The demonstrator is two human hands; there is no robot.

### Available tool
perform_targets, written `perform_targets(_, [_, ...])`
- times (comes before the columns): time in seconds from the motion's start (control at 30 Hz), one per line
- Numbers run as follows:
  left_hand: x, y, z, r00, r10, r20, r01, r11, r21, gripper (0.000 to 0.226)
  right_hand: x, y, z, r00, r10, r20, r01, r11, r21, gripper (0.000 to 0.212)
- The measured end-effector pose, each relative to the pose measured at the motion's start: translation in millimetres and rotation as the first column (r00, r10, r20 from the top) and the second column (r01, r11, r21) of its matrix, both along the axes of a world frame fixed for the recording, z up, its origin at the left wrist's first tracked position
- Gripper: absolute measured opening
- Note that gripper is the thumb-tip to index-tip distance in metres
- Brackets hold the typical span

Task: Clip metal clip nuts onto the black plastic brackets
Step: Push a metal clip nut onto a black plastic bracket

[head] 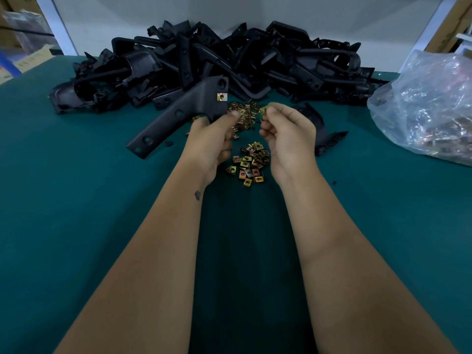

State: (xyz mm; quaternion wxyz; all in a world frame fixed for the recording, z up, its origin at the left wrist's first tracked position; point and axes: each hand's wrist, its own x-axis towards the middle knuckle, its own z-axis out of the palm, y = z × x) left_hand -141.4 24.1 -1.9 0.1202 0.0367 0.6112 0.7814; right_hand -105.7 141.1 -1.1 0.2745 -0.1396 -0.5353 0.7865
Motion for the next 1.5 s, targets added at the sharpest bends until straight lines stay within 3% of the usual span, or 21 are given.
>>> perform_targets(0.17, [1, -1, 5, 0.979, -0.081, 0.185, 0.033, 0.968, 0.25, 0.022, 1, -3, 0, 0.998, 0.056, -0.025, -0.056, 0.998, -0.002, 0.017])
perform_targets(0.47, [-2, 1, 5, 0.982, -0.089, 0.167, 0.023, 0.931, 0.364, 0.021, 2, -13, 1, 0.99, 0.133, -0.046, -0.131, 0.991, 0.038, 0.014])
perform_targets(0.6, [-4, -2, 0, 0.996, -0.064, 0.069, 0.039, 0.948, 0.317, 0.015, 1, -12, 0, 0.993, 0.112, -0.034, -0.111, 0.993, 0.04, 0.015])
perform_targets(1.07, [-4, 0, -4, 0.997, -0.076, 0.012, 0.071, 0.969, 0.238, 0.02, 0, -10, -3, 0.999, 0.031, 0.014, -0.033, 0.979, 0.2, 0.027])
perform_targets(1.5, [-5, -1, -7, 0.996, -0.086, -0.02, 0.088, 0.967, 0.24, 0.017, 0, -10, -2, 1.0, 0.02, -0.021, -0.016, 0.986, 0.165, 0.026])
